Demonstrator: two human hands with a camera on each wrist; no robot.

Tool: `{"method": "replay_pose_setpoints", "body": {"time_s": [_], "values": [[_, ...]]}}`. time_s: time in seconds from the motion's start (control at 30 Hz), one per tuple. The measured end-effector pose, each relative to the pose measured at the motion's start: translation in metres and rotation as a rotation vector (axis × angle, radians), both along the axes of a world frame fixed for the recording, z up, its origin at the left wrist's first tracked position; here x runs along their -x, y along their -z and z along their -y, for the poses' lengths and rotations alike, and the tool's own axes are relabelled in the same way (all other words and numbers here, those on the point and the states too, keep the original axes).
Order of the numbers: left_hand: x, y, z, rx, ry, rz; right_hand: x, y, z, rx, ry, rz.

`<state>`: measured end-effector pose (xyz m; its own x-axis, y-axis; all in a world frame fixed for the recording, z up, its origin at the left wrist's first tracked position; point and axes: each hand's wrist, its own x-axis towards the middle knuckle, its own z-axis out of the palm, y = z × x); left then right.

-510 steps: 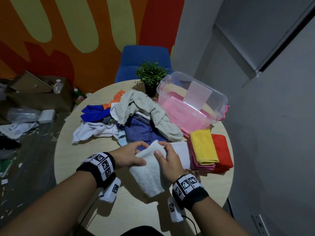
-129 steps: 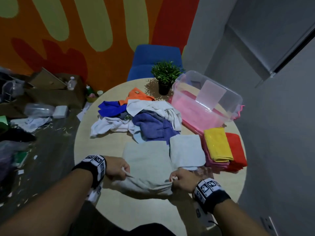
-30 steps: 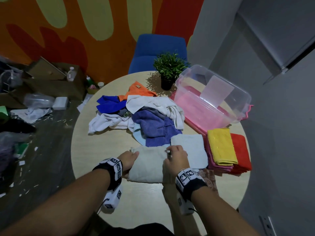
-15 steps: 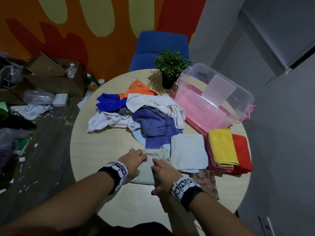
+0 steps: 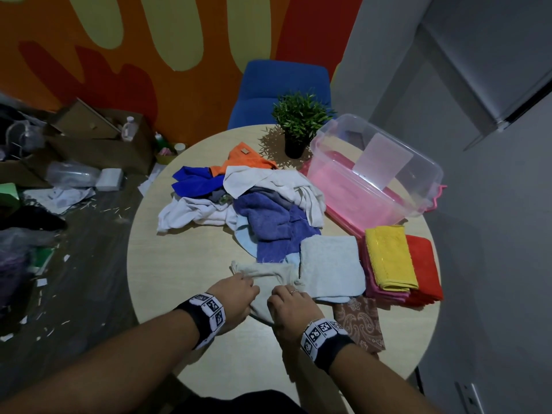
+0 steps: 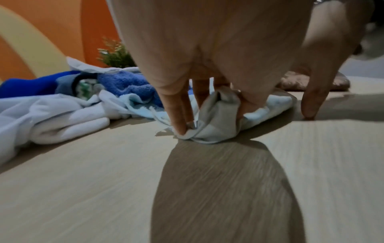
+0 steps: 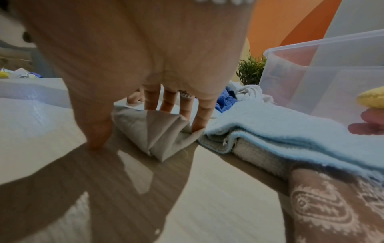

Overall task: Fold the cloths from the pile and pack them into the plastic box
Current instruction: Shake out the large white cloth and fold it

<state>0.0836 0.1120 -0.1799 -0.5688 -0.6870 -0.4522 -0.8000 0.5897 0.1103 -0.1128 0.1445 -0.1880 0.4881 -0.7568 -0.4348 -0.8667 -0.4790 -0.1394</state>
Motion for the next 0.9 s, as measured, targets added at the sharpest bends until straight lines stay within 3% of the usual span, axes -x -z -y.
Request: {"method": "replay_pose_setpoints", "body": {"time_s": [0.13,0.33,0.53,0.67,0.9], "values": [[-0.001,-0.01,0.011,-0.104,-0.169,-0.161,0.0,-0.007,0.0,0.037,0.027,0.015],[-0.021,-0.003,0.01,-0.2,-0.112,-0.228,0.003,-0.022,0.012,-0.108,0.26,0.136],[-0.022,0.006,0.031,-0.181,-0.494,-0.495,0.004,-0.021,0.027,-0.149,0.494,0.225],[-0.02,0.017,0.034,-0.112,-0.489,-0.405,0.005,-0.021,0.028,-0.12,0.611,0.278],[-0.029,0.021,0.029,-0.212,-0.432,-0.395,0.011,-0.019,0.02,-0.208,0.538,0.366]]}}
